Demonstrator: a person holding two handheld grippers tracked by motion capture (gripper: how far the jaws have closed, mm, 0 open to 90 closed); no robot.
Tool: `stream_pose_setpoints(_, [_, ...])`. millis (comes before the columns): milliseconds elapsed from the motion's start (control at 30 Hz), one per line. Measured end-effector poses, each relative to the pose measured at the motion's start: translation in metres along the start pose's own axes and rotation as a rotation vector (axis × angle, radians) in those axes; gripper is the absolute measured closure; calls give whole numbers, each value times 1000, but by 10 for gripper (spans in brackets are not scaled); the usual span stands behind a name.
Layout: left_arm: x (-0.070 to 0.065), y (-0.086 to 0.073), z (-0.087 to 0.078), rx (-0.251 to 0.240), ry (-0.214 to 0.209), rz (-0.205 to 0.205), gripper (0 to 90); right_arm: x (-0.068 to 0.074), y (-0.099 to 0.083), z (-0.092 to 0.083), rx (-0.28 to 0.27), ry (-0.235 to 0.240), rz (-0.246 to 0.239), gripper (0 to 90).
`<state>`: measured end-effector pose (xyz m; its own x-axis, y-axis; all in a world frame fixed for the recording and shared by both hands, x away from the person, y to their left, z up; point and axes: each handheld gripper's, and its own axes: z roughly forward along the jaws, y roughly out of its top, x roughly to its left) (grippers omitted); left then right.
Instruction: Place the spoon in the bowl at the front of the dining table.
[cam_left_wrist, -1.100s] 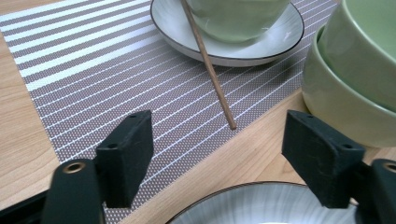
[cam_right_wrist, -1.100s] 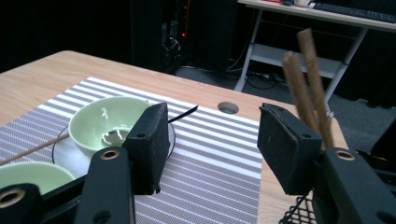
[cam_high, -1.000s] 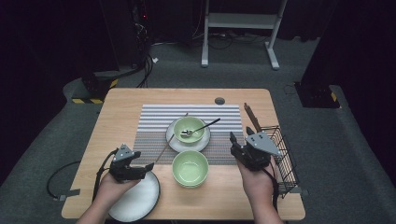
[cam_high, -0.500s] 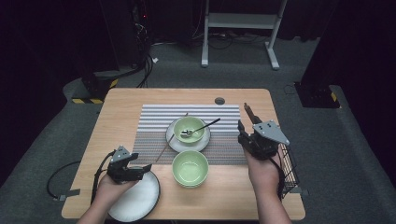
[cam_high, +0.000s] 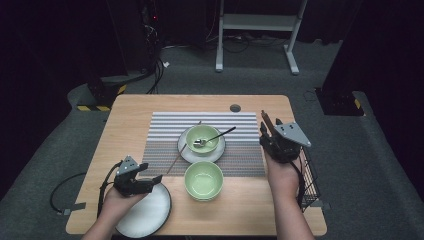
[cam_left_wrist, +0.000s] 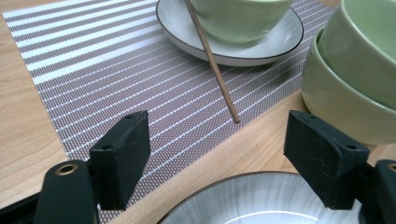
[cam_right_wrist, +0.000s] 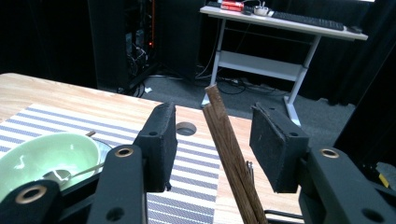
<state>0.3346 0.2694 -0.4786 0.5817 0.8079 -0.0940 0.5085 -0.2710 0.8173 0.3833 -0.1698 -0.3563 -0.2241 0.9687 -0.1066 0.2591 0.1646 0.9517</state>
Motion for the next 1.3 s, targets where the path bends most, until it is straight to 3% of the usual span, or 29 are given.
stream_pose_setpoints(333, [-2,4,-1,-15,-11,4,239,-4,0,22,34,-29,-8,583])
stream_pose_setpoints(900, [-4,4,-8,-25,-17,-4,254,-3,-4,35,53,-32,-32,695])
stream_pose_setpoints(1100, [-5,4,-7,-26,-20,-7,262,-3,-3,31,51,-44,-42,751])
stream_pose_setpoints(1300, [-10,6,-2,-20,-29,1,262,-5,0,16,13,-52,-59,777])
